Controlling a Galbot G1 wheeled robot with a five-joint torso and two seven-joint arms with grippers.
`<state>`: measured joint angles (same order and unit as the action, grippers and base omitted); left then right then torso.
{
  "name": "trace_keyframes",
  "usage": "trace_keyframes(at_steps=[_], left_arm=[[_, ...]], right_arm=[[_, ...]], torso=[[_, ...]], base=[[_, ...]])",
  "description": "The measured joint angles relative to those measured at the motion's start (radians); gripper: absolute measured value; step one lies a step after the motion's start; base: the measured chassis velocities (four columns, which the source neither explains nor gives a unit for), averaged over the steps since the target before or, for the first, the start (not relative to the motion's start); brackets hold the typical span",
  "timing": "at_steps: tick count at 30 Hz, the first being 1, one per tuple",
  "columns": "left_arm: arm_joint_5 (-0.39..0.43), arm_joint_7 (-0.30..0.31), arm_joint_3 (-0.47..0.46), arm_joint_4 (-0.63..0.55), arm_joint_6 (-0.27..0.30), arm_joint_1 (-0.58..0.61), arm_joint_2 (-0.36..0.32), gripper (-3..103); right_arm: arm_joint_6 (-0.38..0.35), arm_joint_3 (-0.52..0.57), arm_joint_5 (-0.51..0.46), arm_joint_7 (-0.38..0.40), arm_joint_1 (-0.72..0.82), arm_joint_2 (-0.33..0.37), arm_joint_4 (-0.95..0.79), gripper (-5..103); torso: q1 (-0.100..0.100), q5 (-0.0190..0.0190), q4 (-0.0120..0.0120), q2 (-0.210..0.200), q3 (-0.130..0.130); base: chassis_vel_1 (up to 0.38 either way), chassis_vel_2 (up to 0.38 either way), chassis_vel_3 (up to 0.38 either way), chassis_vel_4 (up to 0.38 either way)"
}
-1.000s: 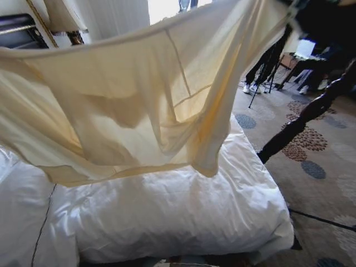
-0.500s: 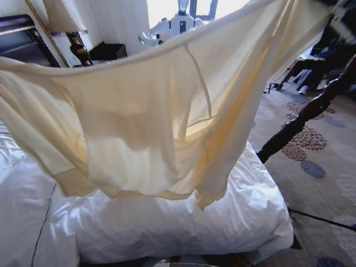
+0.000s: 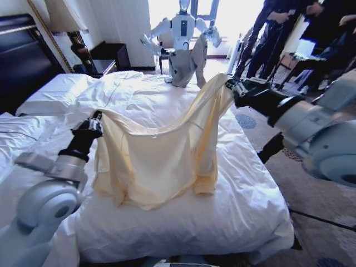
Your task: Pick up the clothes from the bed and hang them on the clothes hanger.
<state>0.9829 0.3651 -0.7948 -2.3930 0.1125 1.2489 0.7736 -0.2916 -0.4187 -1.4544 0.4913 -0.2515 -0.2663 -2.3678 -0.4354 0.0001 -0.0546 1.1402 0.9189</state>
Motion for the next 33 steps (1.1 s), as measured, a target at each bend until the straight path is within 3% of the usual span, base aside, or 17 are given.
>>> trace_keyframes(at_steps=[7, 11, 12, 14, 15, 18, 19, 21, 22, 27, 29, 33], left_arm=[[0.021, -0.002, -0.083, -0.022, 0.002, 0.022, -0.019, 2], [0.125, 0.0, -0.271, -0.098, 0.02, 0.089, -0.048, 2], [0.125, 0.0, -0.271, -0.098, 0.02, 0.089, -0.048, 2], [0.222, 0.004, -0.401, -0.107, 0.036, 0.122, -0.069, 2], [0.222, 0.004, -0.401, -0.107, 0.036, 0.122, -0.069, 2], [0.349, 0.017, -0.577, -0.109, 0.064, 0.161, -0.092, 2], [0.349, 0.017, -0.577, -0.109, 0.064, 0.161, -0.092, 2], [0.381, 0.023, -0.603, -0.109, 0.076, 0.151, -0.109, 2], [0.394, 0.023, -0.613, -0.11, 0.085, 0.148, -0.114, 2], [0.421, 0.023, -0.681, -0.11, 0.1, 0.171, -0.106, 2], [0.448, 0.023, -0.744, -0.109, 0.106, 0.191, -0.099, 2], [0.459, 0.022, -0.795, -0.109, 0.11, 0.207, -0.099, 2]], right_arm=[[0.005, 0.033, -0.033, -0.001, -0.041, 0.011, -0.006, 0], [0.006, 0.107, -0.114, -0.019, -0.1, 0.048, -0.024, 0], [0.006, 0.107, -0.114, -0.019, -0.1, 0.048, -0.024, 0], [0.005, 0.173, -0.184, -0.034, -0.116, 0.083, -0.046, 0], [0.005, 0.173, -0.184, -0.034, -0.116, 0.083, -0.046, 0], [0.002, 0.282, -0.319, -0.066, -0.129, 0.185, -0.093, 0], [0.002, 0.282, -0.319, -0.066, -0.129, 0.185, -0.093, 0], [-0.002, 0.393, -0.434, -0.097, -0.125, 0.311, -0.122, 0], [-0.001, 0.442, -0.48, -0.113, -0.124, 0.369, -0.129, 0], [0.002, 0.517, -0.549, -0.153, -0.119, 0.447, -0.129, 0], [0.007, 0.561, -0.592, -0.186, -0.111, 0.49, -0.125, 0], [0.01, 0.581, -0.622, -0.189, -0.109, 0.5, -0.133, 0]], torso=[[0.001, -0.0009, 0.0003, 0.0, 0.0], [0.001, -0.0005, 0.0004, 0.0, 0.0], [0.001, -0.0005, 0.0004, 0.0, 0.0], [0.001, -0.0003, 0.0003, 0.0, 0.0], [0.001, -0.0003, 0.0003, 0.0, 0.0], [0.001, -0.0005, 0.0007, 0.0, -0.001], [0.001, -0.0005, 0.0007, 0.0, -0.001], [0.001, -0.0006, 0.001, 0.0, -0.001], [0.001, -0.0006, -0.0012, 0.0, -0.001], [0.001, 0.0, -0.0011, 0.0, -0.001], [0.001, -0.0007, 0.0009, 0.0, -0.001], [0.001, -0.0013, 0.0001, 0.0, -0.001]], base=[[0.0, 0.0, 0.0, 0.0], [0.0, 0.0, 0.0, 0.0], [0.0, 0.0, 0.0, 0.0], [0.0, 0.0, 0.0, 0.0], [0.0, 0.0, 0.0, 0.0], [0.0, 0.0, 0.0, 0.0], [0.0, 0.0, 0.0, 0.0], [0.0, 0.0, 0.0, 0.0], [0.0, 0.0, 0.0, 0.0], [0.0, 0.0, 0.0, 0.0], [0.0, 0.0, 0.0, 0.0], [0.0, 0.0, 0.0, 0.0]])
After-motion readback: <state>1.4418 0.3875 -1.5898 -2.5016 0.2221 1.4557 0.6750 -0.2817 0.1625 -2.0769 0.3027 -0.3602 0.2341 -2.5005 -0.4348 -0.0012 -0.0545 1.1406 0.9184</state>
